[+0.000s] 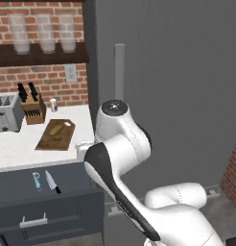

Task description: Place the appropriate cutting tool for cutting the potato skin on the cutting board.

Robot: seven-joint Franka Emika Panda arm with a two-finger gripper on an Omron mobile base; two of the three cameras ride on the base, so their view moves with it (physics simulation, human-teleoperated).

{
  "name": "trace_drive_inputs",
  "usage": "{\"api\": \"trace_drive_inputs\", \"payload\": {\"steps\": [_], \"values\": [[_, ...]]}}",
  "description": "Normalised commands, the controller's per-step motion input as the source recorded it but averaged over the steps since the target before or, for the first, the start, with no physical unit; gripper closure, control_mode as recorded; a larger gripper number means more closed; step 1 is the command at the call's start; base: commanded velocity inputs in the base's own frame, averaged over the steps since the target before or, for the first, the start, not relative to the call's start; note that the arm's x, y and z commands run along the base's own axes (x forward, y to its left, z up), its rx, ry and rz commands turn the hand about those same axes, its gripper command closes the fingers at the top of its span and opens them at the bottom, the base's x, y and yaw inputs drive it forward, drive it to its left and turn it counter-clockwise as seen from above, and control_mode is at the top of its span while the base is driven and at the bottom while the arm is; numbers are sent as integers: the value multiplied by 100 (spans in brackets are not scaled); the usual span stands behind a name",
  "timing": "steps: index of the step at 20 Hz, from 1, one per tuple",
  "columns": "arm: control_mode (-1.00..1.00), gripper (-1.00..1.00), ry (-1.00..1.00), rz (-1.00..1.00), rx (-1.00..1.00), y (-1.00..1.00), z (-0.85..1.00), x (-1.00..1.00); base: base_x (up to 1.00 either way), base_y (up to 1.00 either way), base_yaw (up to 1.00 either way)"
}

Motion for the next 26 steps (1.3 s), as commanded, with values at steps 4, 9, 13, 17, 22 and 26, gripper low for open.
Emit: {"api": "trace_drive_inputs", "payload": {"steps": [4, 9, 13, 17, 22, 26], "values": [[-100, -100, 4, 0, 0, 100, -33, 14, 0, 0, 0], [-100, -100, 8, 0, -3, 87, -30, 57, 0, 0, 0], [-100, -100, 8, 0, 0, 64, -32, 66, 0, 0, 0], [-100, -100, 7, 0, 0, 44, -30, 56, 0, 0, 0], [-100, -100, 10, 6, 0, -4, -25, 39, 0, 0, 0], [-100, -100, 9, 11, 0, 0, -43, 30, 0, 0, 0]]}}
